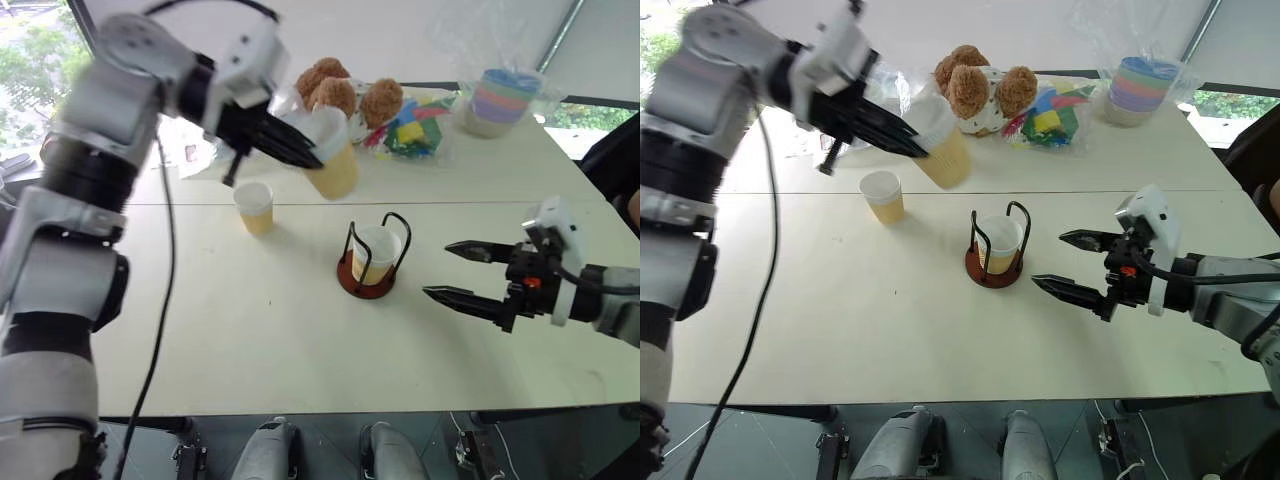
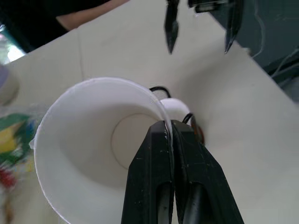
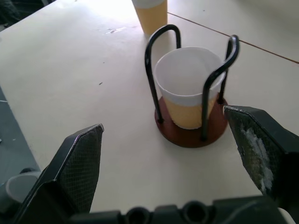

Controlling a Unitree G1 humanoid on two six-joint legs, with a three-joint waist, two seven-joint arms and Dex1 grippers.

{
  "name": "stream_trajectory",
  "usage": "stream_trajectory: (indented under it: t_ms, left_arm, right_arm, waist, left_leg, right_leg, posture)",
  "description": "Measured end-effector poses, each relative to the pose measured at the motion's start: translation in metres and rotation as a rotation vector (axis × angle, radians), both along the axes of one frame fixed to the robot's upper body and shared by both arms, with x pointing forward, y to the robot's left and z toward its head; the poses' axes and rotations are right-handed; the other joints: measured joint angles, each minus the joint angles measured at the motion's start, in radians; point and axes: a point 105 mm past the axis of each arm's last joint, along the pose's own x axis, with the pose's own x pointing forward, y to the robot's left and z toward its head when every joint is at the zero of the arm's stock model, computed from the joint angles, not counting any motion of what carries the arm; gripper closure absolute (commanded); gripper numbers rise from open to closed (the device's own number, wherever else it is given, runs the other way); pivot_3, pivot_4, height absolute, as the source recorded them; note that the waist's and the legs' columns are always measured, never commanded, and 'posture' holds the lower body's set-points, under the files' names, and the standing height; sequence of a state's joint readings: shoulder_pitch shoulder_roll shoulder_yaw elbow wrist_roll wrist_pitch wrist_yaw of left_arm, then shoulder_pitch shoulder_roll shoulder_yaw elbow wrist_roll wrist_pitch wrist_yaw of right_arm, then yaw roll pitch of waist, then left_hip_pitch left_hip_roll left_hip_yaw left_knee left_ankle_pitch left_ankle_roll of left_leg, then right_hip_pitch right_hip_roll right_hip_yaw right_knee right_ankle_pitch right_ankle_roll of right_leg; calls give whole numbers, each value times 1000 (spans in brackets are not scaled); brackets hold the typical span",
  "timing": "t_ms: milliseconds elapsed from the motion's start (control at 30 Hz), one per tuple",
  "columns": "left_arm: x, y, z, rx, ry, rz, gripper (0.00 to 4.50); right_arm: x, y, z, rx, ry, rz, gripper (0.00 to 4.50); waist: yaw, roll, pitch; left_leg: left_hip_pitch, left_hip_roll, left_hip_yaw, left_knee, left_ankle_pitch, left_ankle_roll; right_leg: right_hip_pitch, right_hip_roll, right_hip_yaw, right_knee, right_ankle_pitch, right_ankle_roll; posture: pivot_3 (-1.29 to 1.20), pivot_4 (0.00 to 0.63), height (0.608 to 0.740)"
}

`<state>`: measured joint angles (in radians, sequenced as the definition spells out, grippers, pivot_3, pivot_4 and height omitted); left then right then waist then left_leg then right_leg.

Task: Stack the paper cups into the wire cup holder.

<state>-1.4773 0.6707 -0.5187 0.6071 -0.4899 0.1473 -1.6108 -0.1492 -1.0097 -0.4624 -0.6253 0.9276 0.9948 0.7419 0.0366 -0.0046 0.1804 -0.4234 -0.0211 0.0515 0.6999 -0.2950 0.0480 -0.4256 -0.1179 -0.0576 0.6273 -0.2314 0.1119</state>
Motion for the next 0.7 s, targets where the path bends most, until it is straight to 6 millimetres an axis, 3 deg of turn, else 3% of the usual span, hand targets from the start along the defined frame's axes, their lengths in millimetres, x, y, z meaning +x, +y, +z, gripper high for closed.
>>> stream_trajectory:
  t_ms: [100, 300, 567, 700]
  left_arm:
    - [6, -24, -14, 24, 27, -60, 4399]
    - [12, -57, -26, 15, 18, -122, 4399]
    - [20, -59, -52, 131, -29, -120, 4399]
    - [22, -59, -52, 165, -56, -116, 4399]
  right_arm:
    - [-3, -8, 5, -8, -32, -56, 0]
    - [-12, -4, 4, -13, -42, -88, 0]
    - [-17, -4, 4, 10, -51, -131, 0]
    - [-18, -4, 2, 15, -44, -149, 0]
  waist:
    - [1, 0, 0]
    - [1, -1, 1]
    - [4, -1, 1]
    - [3, -2, 1]
  left_leg:
    - [0, 0, 0, 0, 0, 0]
    - [-1, 0, 0, 0, 0, 0]
    - [-2, 0, -1, 0, 0, 0]
    - [-2, 0, -1, 0, 0, 0]
  right_leg:
    - [-1, 0, 0, 0, 0, 0]
    - [-1, 0, 0, -1, 0, 0]
    - [-2, 0, 0, -2, 0, 0]
    - [-2, -1, 0, -3, 0, 0]
  posture:
    - [0, 150, 740]
    - [0, 150, 740]
    - [0, 150, 740]
    - [0, 150, 740]
